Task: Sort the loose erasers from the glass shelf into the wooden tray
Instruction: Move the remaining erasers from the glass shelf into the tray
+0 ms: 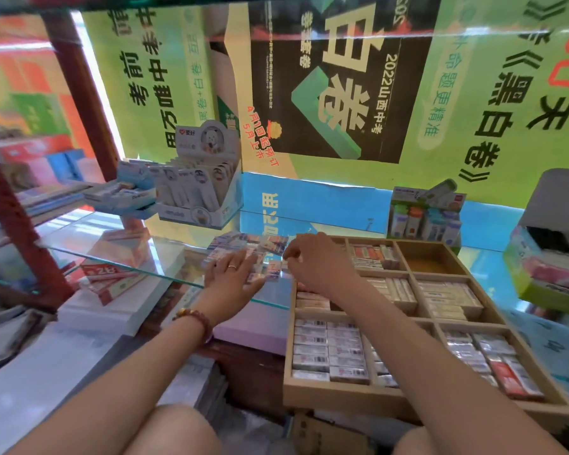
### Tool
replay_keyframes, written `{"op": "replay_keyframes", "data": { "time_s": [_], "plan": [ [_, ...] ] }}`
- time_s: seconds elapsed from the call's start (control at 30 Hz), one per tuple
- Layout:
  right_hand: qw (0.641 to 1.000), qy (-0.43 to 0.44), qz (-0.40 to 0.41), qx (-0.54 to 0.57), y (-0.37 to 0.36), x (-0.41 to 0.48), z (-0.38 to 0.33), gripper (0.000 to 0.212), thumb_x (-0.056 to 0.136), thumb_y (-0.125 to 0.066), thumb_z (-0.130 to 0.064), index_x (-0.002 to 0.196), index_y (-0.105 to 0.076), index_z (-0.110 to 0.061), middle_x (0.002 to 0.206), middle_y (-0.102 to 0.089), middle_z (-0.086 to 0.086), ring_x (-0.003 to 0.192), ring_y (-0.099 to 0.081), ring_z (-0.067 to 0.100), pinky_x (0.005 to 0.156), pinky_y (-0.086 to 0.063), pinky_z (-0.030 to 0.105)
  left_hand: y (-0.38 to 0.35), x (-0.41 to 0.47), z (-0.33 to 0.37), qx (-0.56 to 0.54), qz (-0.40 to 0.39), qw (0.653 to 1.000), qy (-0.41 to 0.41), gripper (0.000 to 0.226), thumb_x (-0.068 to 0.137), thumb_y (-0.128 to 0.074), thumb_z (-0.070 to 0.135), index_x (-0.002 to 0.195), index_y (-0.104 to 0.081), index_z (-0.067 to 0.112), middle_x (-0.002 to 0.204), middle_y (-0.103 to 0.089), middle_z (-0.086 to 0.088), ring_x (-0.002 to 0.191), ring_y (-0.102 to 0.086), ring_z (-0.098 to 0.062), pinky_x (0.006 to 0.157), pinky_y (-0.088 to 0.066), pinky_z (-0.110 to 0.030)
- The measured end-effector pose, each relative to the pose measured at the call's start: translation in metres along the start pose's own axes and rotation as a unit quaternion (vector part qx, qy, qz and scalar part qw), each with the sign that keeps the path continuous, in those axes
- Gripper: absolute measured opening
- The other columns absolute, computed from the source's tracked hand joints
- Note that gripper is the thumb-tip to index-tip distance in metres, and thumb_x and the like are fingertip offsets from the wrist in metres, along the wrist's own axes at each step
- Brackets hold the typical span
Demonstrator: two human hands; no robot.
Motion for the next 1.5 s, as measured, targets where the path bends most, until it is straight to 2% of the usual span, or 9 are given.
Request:
{"op": "replay_keyframes", "data": {
  "time_s": [0.17,0.3,0.5,0.77,1.03,1.13,1.3,1.43,1.5],
  "plan": [
    [0.968,0.096,-0.028,-0.231,-0.036,0.011,-0.017,0.033,0.093,-0.047,-0.021,0.124,-0.057,-0.012,0.124,-0.058,0.006,0.124,-0.039,0.025,0.100,-0.034,0.035,0.008,-0.001,-0.001,-0.056,0.061,0.996,-0.045,0.069,0.084,-0.043,0.062,0.142,-0.032,0.027,0.149,-0.031,0.006,0.141,-0.013,-0.014,0.110,-0.005,-0.034],
    [0.949,0.091,-0.108,-0.281,-0.062,0.022,-0.020,0.035,0.095,-0.045,-0.025,0.127,-0.054,-0.012,0.136,-0.052,0.006,0.139,-0.025,0.025,0.109,-0.024,0.039,0.012,-0.001,0.000,-0.127,0.117,0.982,-0.079,0.061,0.086,-0.061,0.044,0.138,-0.039,0.023,0.125,-0.054,0.005,0.132,-0.028,-0.015,0.105,-0.014,-0.031],
    [0.944,0.076,-0.137,-0.291,-0.075,0.027,-0.029,0.035,0.097,-0.044,-0.018,0.130,-0.051,-0.010,0.140,-0.049,0.010,0.143,-0.019,0.027,0.113,-0.019,0.039,0.018,-0.007,-0.004,-0.077,0.239,0.963,-0.099,0.019,0.078,-0.059,0.044,0.086,-0.049,0.029,0.101,-0.053,-0.004,0.099,-0.036,-0.021,0.079,-0.021,-0.032],
    [0.958,0.030,-0.154,-0.239,-0.074,0.028,-0.020,0.036,0.092,-0.054,-0.023,0.124,-0.049,-0.007,0.129,-0.051,0.016,0.128,-0.035,0.033,0.106,-0.029,0.041,0.024,-0.007,0.001,-0.141,0.196,0.959,-0.147,0.014,0.078,-0.072,0.009,0.084,-0.060,0.008,0.092,-0.056,-0.006,0.082,-0.054,-0.026,0.069,-0.043,-0.034],
    [0.962,0.025,-0.147,-0.227,-0.069,0.023,-0.023,0.028,0.090,-0.056,-0.020,0.115,-0.053,-0.009,0.119,-0.057,0.012,0.122,-0.042,0.031,0.101,-0.034,0.039,0.027,-0.009,-0.004,-0.275,0.175,0.943,-0.067,0.022,0.074,-0.075,0.005,0.088,-0.059,0.013,0.089,-0.056,0.001,0.085,-0.052,-0.017,0.071,-0.039,-0.019],
    [0.986,0.039,-0.053,-0.156,-0.047,0.022,-0.025,0.052,0.085,-0.061,-0.015,0.132,-0.040,-0.009,0.132,-0.046,0.010,0.110,-0.056,0.031,0.083,-0.045,0.036,0.037,-0.013,-0.012,-0.374,0.190,0.908,0.001,0.033,0.070,-0.076,-0.001,0.092,-0.056,0.014,0.088,-0.058,0.006,0.078,-0.053,-0.007,0.065,-0.038,-0.005],
    [0.976,0.107,-0.016,0.187,-0.019,0.012,-0.029,0.063,0.078,-0.065,-0.004,0.134,-0.040,-0.019,0.130,-0.043,0.001,0.077,-0.051,0.011,0.071,-0.047,0.029,0.055,-0.017,0.006,-0.534,0.111,0.838,-0.008,0.040,0.069,-0.072,-0.014,0.098,-0.057,0.009,0.093,-0.061,0.000,0.083,-0.061,-0.013,0.064,-0.052,-0.013],
    [0.962,0.160,-0.038,0.215,-0.018,0.007,-0.034,0.054,0.077,-0.063,0.001,0.128,-0.048,-0.012,0.125,-0.048,0.003,0.097,-0.055,0.009,0.078,-0.047,0.022,0.059,-0.022,0.028,-0.565,0.038,0.823,-0.050,0.042,0.072,-0.068,-0.016,0.103,-0.060,0.010,0.092,-0.065,-0.001,0.078,-0.064,-0.008,0.071,-0.053,-0.023],
    [0.965,0.150,-0.047,0.211,-0.020,0.007,-0.033,0.059,0.078,-0.060,0.002,0.133,-0.044,-0.015,0.123,-0.049,-0.001,0.086,-0.053,-0.005,0.071,-0.042,0.010,0.057,-0.023,0.029,-0.582,0.021,0.813,-0.029,0.038,0.076,-0.063,-0.015,0.106,-0.061,0.009,0.093,-0.066,-0.003,0.080,-0.063,-0.014,0.076,-0.051,-0.031]
  ]
}}
Point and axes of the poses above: each hand's wrist, its own x-axis towards the middle knuckle, its own y-axis out of the back of the hand, z = x × y, the point moved 7 cm from there along x, towards the middle knuckle
